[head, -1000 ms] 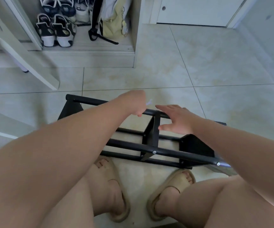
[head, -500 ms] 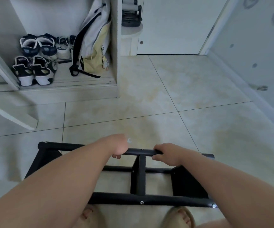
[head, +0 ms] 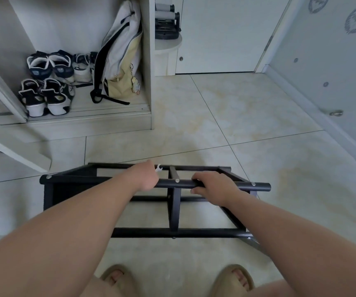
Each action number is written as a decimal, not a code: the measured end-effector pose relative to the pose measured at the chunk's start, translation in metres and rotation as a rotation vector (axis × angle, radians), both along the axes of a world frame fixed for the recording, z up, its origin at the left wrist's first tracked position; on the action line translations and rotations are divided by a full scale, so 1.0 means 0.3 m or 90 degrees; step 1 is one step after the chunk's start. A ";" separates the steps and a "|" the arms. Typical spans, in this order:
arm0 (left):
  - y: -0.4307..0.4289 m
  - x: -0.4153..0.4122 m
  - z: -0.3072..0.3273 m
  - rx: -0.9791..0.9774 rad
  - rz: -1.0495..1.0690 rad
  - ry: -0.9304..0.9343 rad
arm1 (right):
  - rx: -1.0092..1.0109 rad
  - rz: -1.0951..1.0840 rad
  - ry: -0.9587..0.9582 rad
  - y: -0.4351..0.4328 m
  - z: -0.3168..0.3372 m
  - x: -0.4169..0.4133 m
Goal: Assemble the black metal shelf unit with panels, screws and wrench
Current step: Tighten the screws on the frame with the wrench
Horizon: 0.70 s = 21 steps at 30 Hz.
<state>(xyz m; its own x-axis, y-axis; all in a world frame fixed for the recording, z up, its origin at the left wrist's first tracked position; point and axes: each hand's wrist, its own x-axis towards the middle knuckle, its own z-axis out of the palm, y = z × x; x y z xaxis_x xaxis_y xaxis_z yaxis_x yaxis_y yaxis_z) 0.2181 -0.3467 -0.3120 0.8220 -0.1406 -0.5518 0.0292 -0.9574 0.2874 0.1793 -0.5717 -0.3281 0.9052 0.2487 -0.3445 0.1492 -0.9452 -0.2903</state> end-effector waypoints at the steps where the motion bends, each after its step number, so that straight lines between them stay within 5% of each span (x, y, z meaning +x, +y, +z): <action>1: 0.003 -0.012 -0.006 0.006 -0.009 0.010 | -0.012 0.011 0.009 0.007 -0.007 -0.012; 21: -0.057 -0.213 -0.374 0.062 -0.185 0.198 | -0.181 0.111 0.203 0.008 -0.318 -0.182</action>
<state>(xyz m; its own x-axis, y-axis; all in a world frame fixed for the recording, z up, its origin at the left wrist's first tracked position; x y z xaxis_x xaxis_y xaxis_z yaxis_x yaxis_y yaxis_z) 0.1541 -0.3639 -0.4243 0.5478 -0.2765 -0.7896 -0.1749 -0.9608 0.2151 0.1248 -0.5693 -0.4233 0.6962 0.2431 -0.6755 0.2582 -0.9627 -0.0803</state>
